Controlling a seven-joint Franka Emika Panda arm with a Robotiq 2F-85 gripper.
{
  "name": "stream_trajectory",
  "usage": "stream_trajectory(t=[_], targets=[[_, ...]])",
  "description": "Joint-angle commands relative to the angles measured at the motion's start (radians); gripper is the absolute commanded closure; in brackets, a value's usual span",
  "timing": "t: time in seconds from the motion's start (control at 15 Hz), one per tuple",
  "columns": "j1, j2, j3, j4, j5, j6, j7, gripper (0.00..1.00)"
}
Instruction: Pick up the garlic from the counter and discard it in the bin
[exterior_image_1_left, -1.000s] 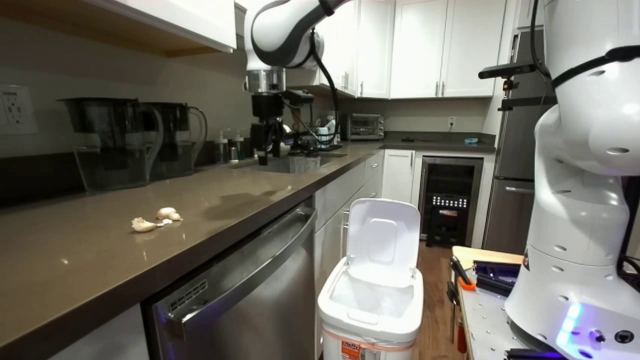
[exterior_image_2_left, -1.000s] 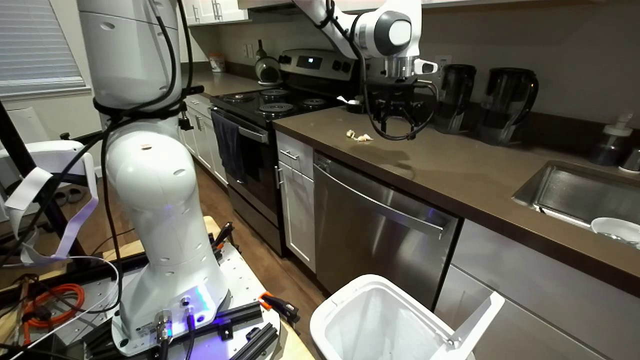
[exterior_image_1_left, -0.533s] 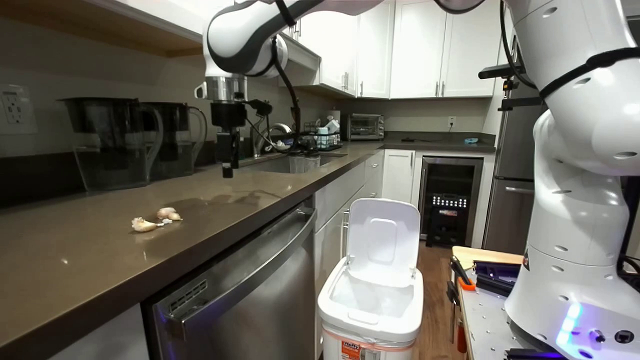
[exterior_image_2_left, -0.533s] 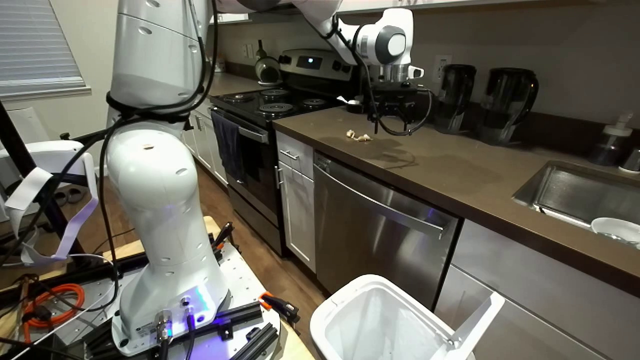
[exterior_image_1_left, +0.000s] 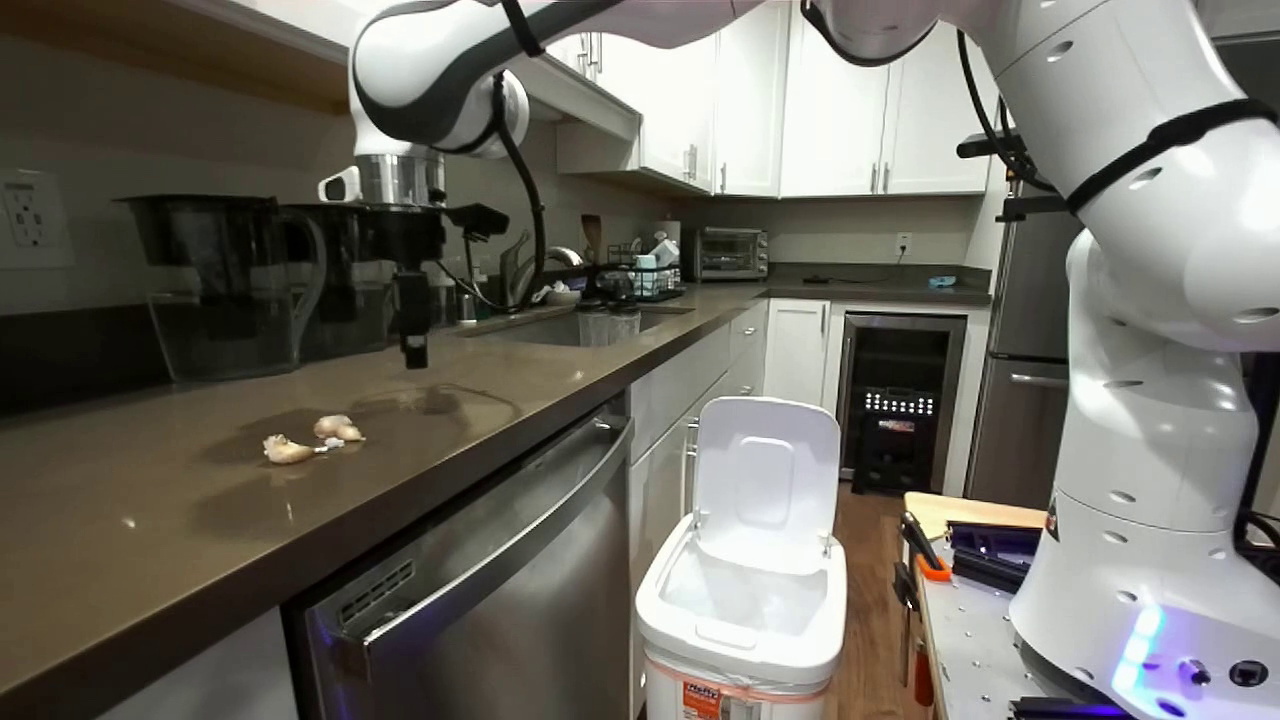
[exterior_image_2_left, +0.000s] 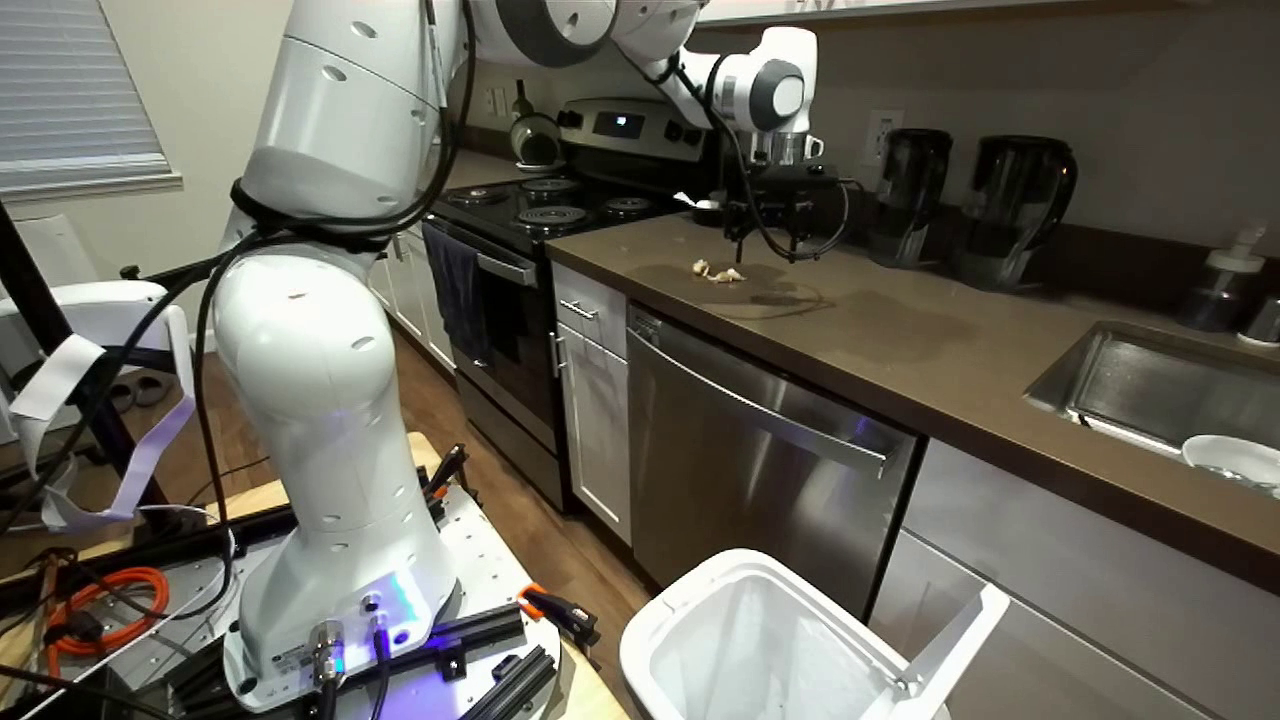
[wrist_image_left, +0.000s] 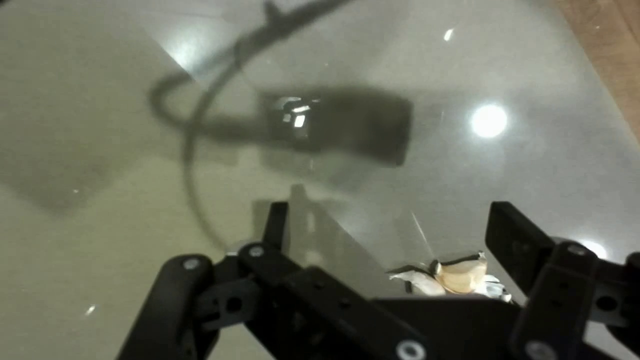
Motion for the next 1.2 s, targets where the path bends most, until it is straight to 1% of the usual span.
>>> stream_trajectory(t=[0.0,0.27,0.53,1.07,1.13], targets=[[0.015,0.064,0.024,0.091,0.019,-0.075,-0.100,0.00],[0.063,0.121,0.014,0.146,-0.023,-0.106,-0.102,0.00],[0.099,0.181,-0.006,0.214,-0.076,-0.088,-0.091,0.00],[0.103,0.270,0.011,0.344,-0.065,-0.095,-0.185,0.00],[0.103,0.278,0.013,0.354,-0.062,-0.097,-0.197,0.06]])
